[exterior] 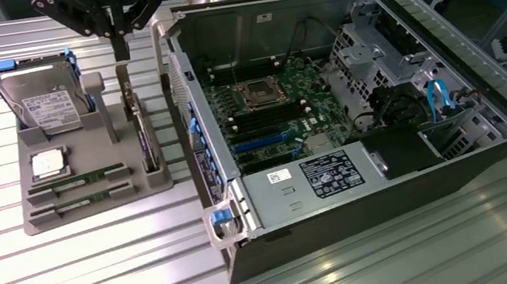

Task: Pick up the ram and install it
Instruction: 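Reach for the ram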

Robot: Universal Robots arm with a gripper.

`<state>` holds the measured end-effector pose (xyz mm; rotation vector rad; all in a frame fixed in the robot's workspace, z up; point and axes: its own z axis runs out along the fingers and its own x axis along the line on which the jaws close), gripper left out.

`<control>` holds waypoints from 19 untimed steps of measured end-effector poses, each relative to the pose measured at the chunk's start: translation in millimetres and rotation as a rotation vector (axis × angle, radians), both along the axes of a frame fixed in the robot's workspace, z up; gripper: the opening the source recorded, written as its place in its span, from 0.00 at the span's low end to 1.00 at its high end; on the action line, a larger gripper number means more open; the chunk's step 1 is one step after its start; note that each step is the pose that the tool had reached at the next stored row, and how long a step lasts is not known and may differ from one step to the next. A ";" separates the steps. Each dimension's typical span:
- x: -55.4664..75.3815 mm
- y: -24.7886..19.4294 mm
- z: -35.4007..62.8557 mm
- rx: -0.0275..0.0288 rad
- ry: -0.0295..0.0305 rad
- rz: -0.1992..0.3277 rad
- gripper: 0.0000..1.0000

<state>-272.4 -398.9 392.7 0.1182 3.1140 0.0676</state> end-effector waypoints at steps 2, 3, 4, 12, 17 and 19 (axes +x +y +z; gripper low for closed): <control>-8.1 0.0 0.0 -0.0001 0.0004 0.000 0.10; -10.5 0.0 -0.1 -0.0001 0.0004 0.000 0.10; -13.7 0.0 -0.1 0.0000 0.0005 0.000 0.10; -41.5 0.0 -0.4 0.0000 0.0028 0.000 0.10; -53.8 0.0 -0.6 0.0000 0.0042 0.000 0.10; -58.9 0.0 -0.6 0.0000 0.0048 0.000 0.10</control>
